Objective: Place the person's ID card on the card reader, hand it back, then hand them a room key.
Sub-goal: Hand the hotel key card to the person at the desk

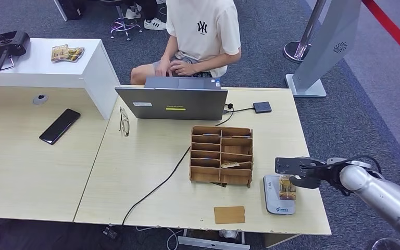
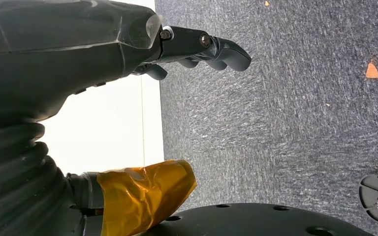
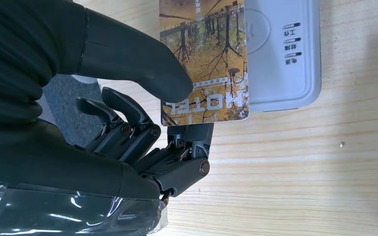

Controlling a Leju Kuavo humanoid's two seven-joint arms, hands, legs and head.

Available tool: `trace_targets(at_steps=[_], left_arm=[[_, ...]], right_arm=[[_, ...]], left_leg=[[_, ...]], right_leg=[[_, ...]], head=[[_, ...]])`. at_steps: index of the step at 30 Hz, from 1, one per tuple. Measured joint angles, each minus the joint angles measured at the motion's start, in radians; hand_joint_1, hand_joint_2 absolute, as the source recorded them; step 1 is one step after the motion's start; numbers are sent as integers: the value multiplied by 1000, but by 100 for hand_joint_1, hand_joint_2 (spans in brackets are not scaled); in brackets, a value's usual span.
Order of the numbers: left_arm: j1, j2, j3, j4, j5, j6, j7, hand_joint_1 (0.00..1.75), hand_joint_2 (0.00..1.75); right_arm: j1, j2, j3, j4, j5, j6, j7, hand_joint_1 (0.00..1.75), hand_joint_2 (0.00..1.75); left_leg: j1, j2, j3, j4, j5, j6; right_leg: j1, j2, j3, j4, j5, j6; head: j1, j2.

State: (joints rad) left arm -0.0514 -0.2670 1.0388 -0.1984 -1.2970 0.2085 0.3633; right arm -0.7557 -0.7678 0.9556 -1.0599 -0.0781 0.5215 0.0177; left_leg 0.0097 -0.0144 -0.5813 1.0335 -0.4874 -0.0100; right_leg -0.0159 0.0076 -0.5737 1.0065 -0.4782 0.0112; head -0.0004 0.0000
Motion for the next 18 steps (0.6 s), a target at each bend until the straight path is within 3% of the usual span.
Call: trace_targets(at_steps=[18], left_arm=[[0, 0, 0, 0, -13, -7, 3, 0, 175]], right_arm=[[-105, 55, 98, 60, -5, 27, 24, 175, 175]], left_leg=[[0, 0, 0, 0, 0, 0]], right_leg=[[0, 0, 0, 0, 0, 0]], head=[[0, 0]])
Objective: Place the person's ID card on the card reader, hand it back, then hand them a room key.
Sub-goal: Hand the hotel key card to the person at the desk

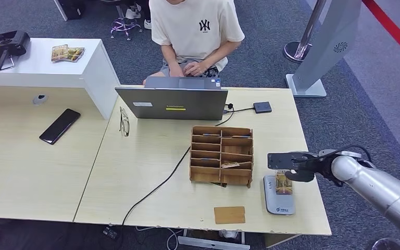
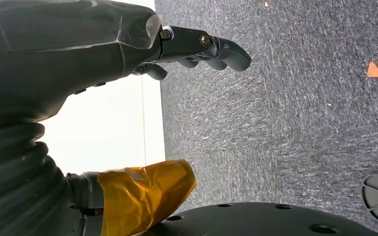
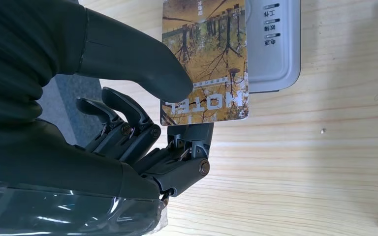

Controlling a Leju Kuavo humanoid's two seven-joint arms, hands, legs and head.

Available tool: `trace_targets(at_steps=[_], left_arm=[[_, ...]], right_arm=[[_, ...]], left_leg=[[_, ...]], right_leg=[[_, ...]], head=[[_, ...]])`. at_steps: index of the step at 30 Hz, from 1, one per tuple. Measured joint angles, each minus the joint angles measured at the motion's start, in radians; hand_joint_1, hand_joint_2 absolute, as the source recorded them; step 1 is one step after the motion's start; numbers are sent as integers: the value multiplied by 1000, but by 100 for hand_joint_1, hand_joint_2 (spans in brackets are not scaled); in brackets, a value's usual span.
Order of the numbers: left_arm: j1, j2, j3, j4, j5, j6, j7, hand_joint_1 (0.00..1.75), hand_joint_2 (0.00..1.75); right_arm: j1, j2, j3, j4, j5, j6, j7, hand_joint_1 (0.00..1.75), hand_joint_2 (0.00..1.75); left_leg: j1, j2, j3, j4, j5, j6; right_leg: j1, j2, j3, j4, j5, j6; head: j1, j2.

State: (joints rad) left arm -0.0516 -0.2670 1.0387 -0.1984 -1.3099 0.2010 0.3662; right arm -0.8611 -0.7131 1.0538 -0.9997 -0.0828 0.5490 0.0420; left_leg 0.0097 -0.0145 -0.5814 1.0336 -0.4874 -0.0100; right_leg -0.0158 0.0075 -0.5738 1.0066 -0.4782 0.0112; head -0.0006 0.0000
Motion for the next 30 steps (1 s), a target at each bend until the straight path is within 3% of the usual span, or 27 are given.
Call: trace_targets(at_steps=[30], left_arm=[[-1, 0, -1, 0, -17, -2, 0, 0, 175]], right_arm=[[-12, 67, 76, 119, 12, -60, -59, 175, 175]], left_leg=[[0, 1, 1, 1, 0, 0]], right_leg=[[0, 1, 2, 0, 0, 0]], head=[[0, 0]])
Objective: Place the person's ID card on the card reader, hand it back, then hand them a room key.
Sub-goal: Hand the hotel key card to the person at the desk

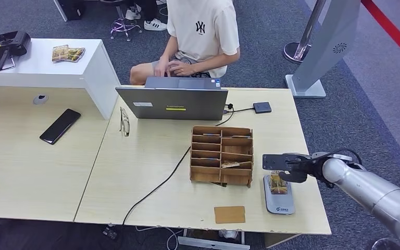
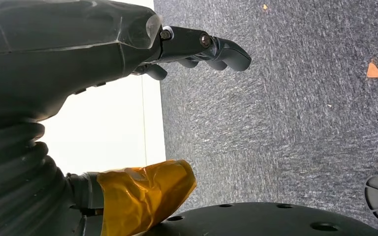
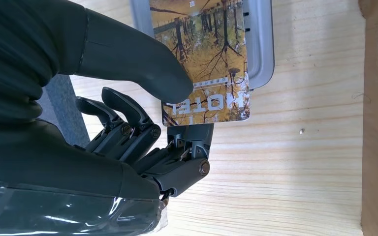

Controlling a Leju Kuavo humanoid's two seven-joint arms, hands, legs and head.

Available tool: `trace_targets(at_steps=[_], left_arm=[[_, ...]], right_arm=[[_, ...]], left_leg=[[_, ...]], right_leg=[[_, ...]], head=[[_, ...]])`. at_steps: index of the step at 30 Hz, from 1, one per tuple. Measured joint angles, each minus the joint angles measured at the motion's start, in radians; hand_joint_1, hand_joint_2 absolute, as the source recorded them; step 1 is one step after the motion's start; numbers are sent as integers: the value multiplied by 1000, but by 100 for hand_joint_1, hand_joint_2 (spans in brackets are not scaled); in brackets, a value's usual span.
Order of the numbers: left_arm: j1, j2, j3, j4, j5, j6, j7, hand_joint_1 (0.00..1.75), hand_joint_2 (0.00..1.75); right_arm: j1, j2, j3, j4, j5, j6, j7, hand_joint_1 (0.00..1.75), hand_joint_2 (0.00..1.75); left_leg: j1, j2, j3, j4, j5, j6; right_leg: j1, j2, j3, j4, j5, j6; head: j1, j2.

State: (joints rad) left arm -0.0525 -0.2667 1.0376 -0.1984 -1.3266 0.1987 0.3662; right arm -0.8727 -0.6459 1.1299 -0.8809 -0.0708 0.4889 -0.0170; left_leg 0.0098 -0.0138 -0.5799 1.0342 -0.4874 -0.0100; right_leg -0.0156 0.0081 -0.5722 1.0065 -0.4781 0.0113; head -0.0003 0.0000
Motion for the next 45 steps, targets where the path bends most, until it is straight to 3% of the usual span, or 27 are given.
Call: trace_targets(at_steps=[45], left_arm=[[0, 0, -1, 0, -6, -3, 0, 0, 175]], right_arm=[[-10, 28, 1, 42, 20, 5, -11, 175, 175]], left_leg=[[0, 0, 3, 2, -1, 1]], right_leg=[[0, 0, 3, 0, 0, 0]], head=[[0, 0]])
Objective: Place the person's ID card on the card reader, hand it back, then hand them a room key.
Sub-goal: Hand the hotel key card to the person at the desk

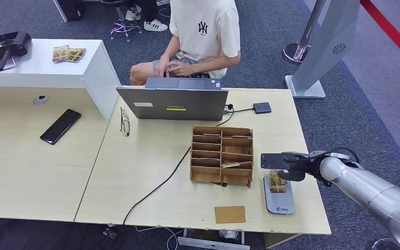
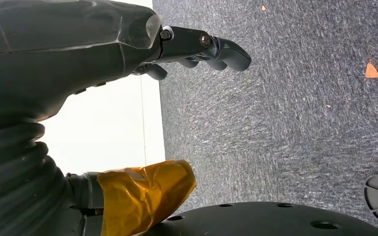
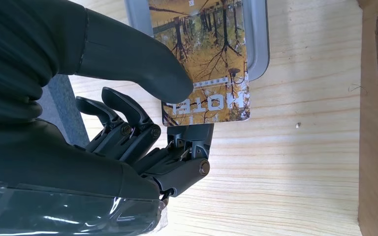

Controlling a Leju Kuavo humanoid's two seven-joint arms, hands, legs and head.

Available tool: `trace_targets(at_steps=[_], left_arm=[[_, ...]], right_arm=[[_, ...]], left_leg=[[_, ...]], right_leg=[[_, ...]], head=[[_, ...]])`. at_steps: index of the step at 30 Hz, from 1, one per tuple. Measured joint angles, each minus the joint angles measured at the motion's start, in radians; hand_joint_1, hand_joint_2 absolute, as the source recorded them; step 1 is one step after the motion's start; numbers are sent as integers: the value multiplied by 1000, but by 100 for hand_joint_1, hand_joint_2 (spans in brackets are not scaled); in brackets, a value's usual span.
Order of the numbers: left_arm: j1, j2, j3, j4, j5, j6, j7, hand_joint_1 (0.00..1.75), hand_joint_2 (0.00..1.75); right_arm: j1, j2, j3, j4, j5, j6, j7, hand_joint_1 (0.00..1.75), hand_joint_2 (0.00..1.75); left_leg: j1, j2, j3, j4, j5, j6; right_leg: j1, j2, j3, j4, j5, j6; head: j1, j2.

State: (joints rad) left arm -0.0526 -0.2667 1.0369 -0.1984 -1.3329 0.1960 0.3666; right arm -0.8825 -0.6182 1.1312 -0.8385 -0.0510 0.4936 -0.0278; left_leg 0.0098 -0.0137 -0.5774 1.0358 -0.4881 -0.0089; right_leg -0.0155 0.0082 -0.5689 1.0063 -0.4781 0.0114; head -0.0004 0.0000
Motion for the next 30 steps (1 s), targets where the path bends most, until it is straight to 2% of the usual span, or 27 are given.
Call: trace_targets(at_steps=[30], left_arm=[[0, 0, -2, 0, -4, 2, 0, 0, 175]], right_arm=[[-7, 15, 4, 20, 25, -3, -21, 175, 175]], left_leg=[[0, 0, 0, 0, 0, 0]], right_leg=[[0, 0, 0, 0, 0, 0]], head=[[0, 0]])
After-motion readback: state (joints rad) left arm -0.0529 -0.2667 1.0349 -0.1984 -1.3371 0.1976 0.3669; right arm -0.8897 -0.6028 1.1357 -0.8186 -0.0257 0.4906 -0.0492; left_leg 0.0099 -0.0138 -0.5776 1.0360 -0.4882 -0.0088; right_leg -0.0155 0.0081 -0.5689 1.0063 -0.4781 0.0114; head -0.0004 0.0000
